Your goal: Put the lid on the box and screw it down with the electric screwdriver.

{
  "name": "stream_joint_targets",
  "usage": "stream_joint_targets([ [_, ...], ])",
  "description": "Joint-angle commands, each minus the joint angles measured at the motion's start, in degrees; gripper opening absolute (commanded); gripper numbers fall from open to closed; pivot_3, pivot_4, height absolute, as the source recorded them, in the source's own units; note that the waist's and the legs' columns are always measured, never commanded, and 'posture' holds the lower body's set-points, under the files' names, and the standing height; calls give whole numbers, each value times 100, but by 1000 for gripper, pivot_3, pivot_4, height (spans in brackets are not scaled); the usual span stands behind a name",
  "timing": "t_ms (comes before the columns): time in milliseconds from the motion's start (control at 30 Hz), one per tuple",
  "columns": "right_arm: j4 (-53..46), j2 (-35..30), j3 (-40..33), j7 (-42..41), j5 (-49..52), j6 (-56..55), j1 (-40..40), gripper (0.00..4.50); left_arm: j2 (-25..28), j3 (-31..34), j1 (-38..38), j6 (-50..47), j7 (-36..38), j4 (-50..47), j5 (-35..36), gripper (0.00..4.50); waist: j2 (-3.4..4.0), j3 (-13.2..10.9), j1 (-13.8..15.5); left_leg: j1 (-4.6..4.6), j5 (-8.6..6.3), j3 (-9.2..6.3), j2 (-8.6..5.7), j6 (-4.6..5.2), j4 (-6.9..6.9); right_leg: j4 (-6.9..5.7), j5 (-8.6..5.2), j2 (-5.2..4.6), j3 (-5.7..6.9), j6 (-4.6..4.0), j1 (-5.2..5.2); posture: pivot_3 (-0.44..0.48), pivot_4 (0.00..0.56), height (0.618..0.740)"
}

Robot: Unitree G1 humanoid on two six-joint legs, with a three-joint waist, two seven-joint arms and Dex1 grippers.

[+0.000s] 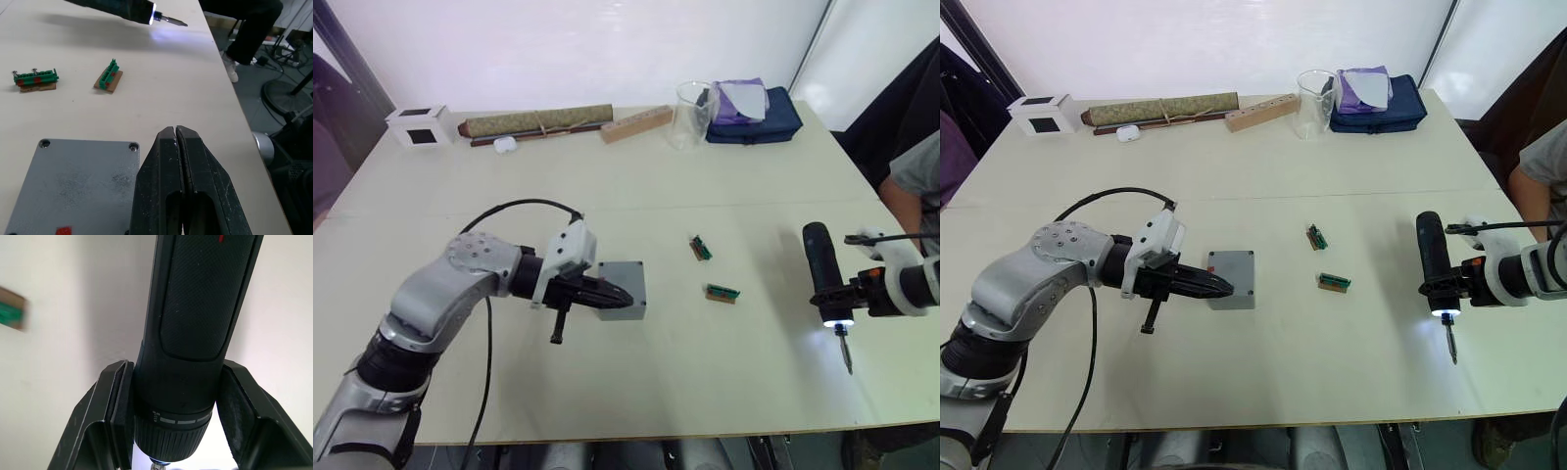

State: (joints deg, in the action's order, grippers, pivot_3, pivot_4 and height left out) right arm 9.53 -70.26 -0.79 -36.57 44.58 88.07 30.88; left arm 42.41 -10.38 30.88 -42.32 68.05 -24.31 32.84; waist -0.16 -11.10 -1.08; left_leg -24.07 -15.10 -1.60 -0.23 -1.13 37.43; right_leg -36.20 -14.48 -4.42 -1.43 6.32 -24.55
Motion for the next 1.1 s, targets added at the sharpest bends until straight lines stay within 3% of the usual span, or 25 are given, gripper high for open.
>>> stream_joint_targets([
  [33, -21, -179, 8, -272, -330, -395, -60, 2048, 119, 118, -89, -45, -73, -237, 106, 0, 1, 0, 17, 0, 0, 0, 0, 0, 0, 0, 1, 0, 0, 1, 0, 0, 150, 740],
  [100, -123, -178, 118, -382, -448, -499, -157, 3053, 187, 140, -119, -29, -73, -156, 84, 0, 1, 0, 28, 0, 0, -3, 0, 0, -1, -1, 2, 0, 1, 2, 0, 0, 150, 740],
  [133, -187, -183, 167, -437, -496, -548, -197, 3146, 213, 152, -123, -17, -69, -110, 76, 0, 0, 0, 29, -1, 0, -3, 0, 0, -1, -2, 2, 0, 2, 2, 0, 0, 150, 740],
  [233, -325, -177, 223, -542, -627, -625, -246, 4301, 281, 184, -96, 16, -57, 34, 55, 0, 0, 0, 31, 0, 1, -3, -1, -2, 2, -2, 2, -1, 2, 3, 3, 0, 150, 740],
  [267, -377, -177, 236, -560, -685, -669, -262, 4479, 302, 201, -78, 30, -57, 107, 37, 0, 0, 0, 30, 0, 1, -3, -1, -2, 4, -2, 2, -1, 2, 3, 5, 0, 150, 740],
  [500, -667, -257, 68, -718, -1204, -1492, 193, 4479, 518, 492, 61, 217, -105, 894, -139, 0, 1, 1, 12, -1, 1, -4, -2, -2, 13, -3, 3, -1, 2, 5, 7, 0, 150, 740],
  [733, -1785, -630, 370, -1472, -1681, -2651, 905, 4479, 649, 738, 57, 598, -318, 1833, -575, 0, 2, 3, 16, 2, 1, -7, 1, -2, 13, -11, 3, 0, 8, 5, 3, 0, 150, 740],
  [867, -3548, 407, 180, -1723, -523, -2476, 438, 4479, 318, 631, -289, 747, -669, 1951, -769, 0, -12, 10, 20, 3, 0, -8, 1, -2, 26, -14, 4, -4, 7, 6, 11, 0, 150, 740],
  [1000, -4377, 1461, 845, -1297, -641, -2781, -224, 4479, -109, 369, -473, 1145, -1128, 2253, -1299, 0, -17, 10, 66, -12, 0, -18, -3, -1, 55, -35, 4, -7, 12, 6, 11, 0, 150, 740],
  [1100, -4518, 1957, 1317, -1082, -813, -2856, -402, 4479, -321, 234, -664, 933, -1185, 1797, -1211, 0, -22, 12, 70, -21, 0, -20, -15, -1, 72, -41, 10, -24, 14, 15, 11, 0, 150, 740],
])
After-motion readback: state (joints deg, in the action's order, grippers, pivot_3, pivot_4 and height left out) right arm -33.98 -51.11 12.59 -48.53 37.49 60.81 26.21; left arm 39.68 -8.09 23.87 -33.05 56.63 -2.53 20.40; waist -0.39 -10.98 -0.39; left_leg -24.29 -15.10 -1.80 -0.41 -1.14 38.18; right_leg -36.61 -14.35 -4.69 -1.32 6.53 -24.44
